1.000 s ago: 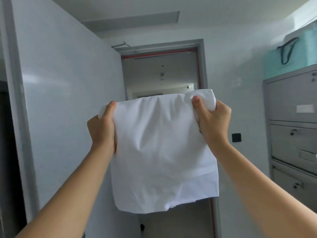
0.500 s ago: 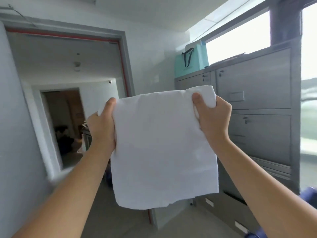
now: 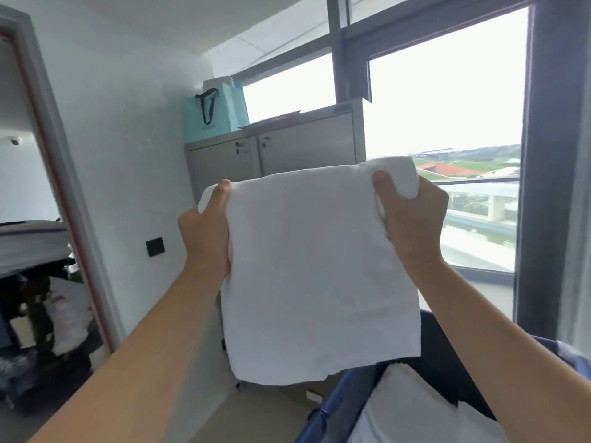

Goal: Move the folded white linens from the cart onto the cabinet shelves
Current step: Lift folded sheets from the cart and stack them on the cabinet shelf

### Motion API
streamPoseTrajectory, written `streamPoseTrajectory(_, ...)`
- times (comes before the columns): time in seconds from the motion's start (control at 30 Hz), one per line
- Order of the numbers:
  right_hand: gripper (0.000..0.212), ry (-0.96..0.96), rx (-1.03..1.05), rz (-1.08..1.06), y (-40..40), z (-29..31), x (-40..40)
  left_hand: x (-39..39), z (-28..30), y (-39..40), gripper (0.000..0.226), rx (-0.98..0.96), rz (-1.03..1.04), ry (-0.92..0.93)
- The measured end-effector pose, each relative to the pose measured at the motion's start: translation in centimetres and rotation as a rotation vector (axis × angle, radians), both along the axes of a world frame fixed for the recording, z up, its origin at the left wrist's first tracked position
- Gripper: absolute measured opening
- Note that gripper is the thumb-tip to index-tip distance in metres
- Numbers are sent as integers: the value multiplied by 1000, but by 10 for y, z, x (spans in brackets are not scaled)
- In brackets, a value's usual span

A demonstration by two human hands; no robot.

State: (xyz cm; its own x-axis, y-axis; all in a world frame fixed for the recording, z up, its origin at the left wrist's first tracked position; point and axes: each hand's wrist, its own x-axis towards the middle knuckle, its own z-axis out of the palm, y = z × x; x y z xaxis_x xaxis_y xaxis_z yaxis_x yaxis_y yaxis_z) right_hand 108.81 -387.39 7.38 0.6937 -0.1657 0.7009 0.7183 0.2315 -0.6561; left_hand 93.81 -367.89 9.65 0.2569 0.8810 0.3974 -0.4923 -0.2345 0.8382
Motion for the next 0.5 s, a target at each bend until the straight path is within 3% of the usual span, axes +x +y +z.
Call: streamPoseTrajectory(0.5, 60, 97, -20, -279, -125, -64, 104, 164, -64, -84, 45, -59, -318, 85)
